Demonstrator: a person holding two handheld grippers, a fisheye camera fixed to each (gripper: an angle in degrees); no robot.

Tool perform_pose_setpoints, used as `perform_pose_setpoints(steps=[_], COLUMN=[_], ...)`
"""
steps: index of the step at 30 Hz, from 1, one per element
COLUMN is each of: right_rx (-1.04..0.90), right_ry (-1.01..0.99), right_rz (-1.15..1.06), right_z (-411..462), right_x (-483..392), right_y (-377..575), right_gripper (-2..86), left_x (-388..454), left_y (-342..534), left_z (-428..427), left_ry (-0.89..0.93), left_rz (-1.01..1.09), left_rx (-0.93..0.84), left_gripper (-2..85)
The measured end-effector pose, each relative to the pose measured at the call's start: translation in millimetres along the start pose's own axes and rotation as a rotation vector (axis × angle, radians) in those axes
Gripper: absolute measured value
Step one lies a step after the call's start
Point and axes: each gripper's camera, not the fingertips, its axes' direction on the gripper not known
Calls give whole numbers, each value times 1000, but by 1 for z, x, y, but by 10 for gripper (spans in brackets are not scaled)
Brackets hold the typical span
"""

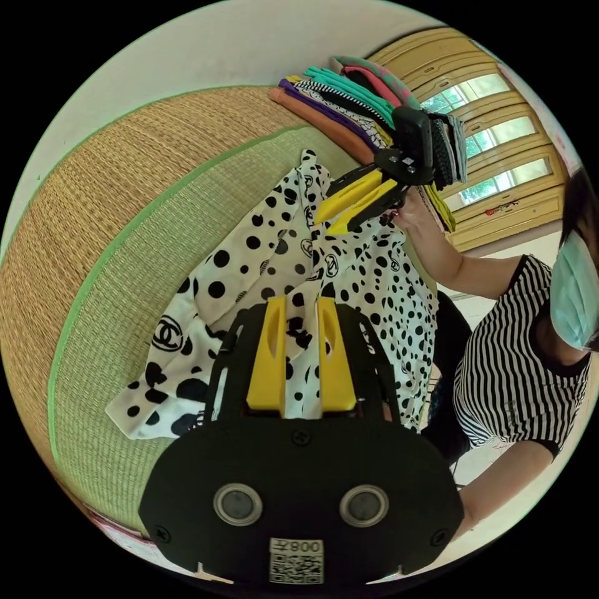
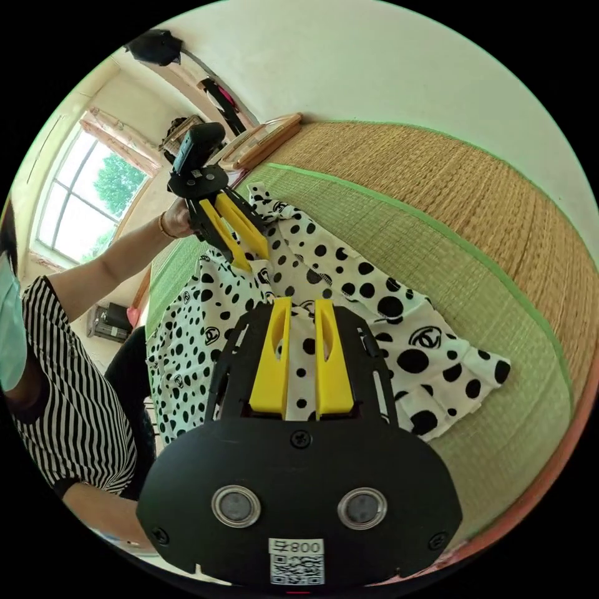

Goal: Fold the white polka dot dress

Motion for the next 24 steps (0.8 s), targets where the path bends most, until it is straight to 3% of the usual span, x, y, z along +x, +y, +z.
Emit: perform_pose_setpoints(steps=[6, 18, 24], right_rx=[120, 142, 217], right_ry=[113, 138, 152], right_rz=[105, 231, 256], right_z=[-29, -32, -55], right_x=[4, 25, 27], right_y=[56, 87, 109], right_gripper=[68, 49, 32], left_x=[23, 5, -2], left_y=[-9, -39, -20], left_z=[-3, 56, 47], left_ry=[-66, -65, 71], left_rz=[82, 29, 39], left_rx=[94, 0, 122], left_gripper=[89, 43, 22])
